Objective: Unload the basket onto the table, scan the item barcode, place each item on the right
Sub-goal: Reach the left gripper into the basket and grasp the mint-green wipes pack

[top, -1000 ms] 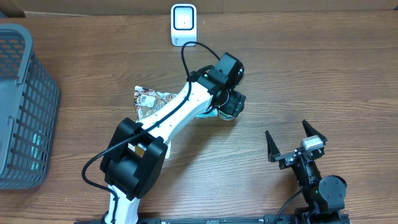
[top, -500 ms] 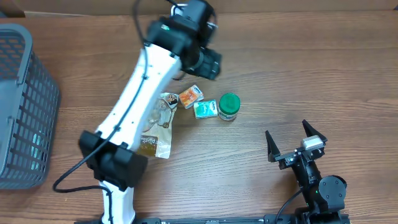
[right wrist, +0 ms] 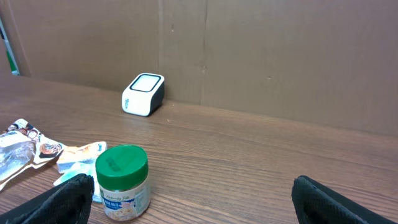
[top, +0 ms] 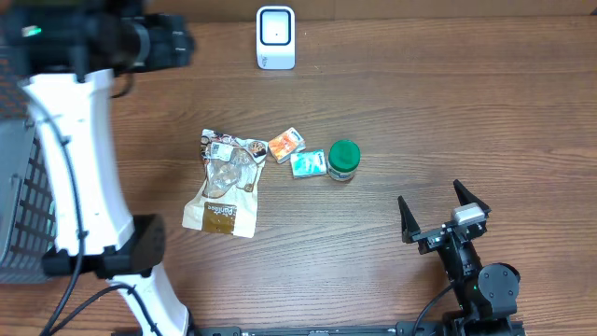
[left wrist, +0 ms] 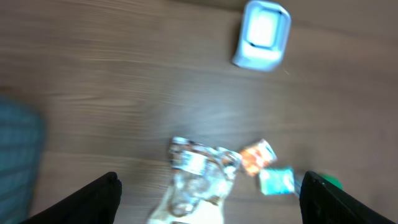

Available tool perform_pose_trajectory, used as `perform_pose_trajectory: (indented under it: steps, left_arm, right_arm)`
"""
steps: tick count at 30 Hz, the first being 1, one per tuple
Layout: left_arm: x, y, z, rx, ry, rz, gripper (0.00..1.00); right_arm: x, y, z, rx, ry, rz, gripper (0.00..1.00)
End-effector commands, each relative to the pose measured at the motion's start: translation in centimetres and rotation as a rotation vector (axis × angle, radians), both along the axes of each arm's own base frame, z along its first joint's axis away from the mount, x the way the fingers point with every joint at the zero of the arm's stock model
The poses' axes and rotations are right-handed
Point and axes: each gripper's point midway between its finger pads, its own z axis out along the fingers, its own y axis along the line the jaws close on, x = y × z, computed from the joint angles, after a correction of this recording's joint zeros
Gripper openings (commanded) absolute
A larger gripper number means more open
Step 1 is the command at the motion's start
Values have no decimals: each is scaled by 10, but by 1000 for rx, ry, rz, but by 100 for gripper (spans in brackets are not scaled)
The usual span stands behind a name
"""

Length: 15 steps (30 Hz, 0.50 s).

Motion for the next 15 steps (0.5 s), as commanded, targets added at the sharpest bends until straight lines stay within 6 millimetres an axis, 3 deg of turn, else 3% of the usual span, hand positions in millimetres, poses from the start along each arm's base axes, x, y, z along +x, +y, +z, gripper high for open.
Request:
perform_pose_trajectory:
  steps: [1, 4, 5, 9, 12, 15]
  left_arm:
    - [-29, 58, 42, -1, -110, 164, 80]
    - [-50, 110, 55, -16, -148, 342, 81]
    - [-62, 141, 61, -27, -169, 456, 82]
    - [-94, 217, 60, -99, -192, 761, 89]
    - [-115, 254, 52, -130, -184, 866, 87]
    - [-131, 279, 38, -149, -142, 938, 84]
  right_arm:
    - [0, 0, -2, -1, -2, -4, 100]
    - [0, 0, -2, -1, -1, -4, 100]
    - [0, 0, -2, -1, -1, -4, 100]
    - [0, 0, -2, -1, -2, -4, 100]
    - [0, 0, -2, -1, -1, -4, 100]
    - [0, 0, -2, -1, -2, -4, 100]
